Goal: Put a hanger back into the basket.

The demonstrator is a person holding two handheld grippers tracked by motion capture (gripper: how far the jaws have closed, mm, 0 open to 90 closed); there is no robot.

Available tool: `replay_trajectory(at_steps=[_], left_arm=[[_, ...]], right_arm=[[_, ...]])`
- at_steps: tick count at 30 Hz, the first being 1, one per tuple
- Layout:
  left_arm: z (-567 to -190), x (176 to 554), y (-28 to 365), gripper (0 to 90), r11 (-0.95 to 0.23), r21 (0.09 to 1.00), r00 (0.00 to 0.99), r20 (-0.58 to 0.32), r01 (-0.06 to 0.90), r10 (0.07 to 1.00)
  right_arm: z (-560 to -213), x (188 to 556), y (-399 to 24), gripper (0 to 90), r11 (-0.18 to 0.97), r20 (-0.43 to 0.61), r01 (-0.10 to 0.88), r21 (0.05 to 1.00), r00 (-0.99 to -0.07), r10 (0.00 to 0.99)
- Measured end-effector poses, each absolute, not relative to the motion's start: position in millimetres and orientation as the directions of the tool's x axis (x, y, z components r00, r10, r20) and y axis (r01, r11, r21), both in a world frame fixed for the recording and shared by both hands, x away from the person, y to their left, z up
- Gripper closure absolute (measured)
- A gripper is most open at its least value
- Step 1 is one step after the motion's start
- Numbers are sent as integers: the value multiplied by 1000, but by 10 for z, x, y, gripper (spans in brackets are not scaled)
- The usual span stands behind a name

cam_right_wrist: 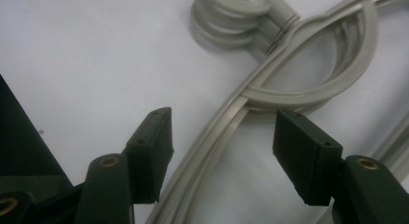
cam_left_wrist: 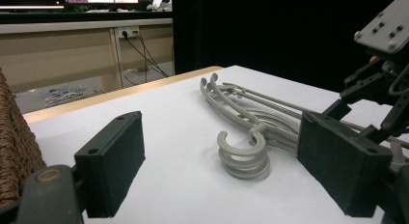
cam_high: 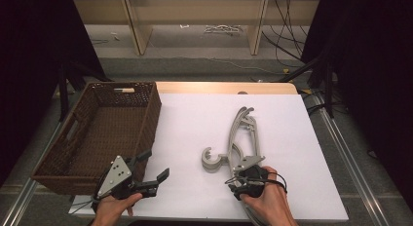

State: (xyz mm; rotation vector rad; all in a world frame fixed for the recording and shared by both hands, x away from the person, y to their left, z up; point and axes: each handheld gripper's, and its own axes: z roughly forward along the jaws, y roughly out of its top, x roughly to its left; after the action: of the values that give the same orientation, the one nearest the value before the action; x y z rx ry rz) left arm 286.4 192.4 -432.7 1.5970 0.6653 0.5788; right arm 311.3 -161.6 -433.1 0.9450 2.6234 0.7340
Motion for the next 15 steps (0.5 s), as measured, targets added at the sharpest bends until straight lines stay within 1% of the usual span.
replay_trajectory(at_steps=[1,3,6,7,15], left_arm=[[-4333,2860,1920,171,-73,992,708,-25,107,706],[-4334,2869,1927,171,-83,991,711,-14,102,703],[-4336,2866,1919,172,-76,991,710,-24,109,703],[-4338,2863,1916,172,-79,991,711,-23,110,702],[-4336,2867,1920,173,-82,991,710,-20,110,704]], right_arm=[[-4347,3125,-1608,409,666,-69,524,531,-757,650],[-4393,3145,-1575,424,665,-41,569,483,-744,667],[-4425,3178,-1558,432,671,-36,570,475,-749,662],[-4433,3186,-1543,437,669,-29,583,460,-744,668],[-4502,3292,-1473,489,707,-28,590,390,-760,649]])
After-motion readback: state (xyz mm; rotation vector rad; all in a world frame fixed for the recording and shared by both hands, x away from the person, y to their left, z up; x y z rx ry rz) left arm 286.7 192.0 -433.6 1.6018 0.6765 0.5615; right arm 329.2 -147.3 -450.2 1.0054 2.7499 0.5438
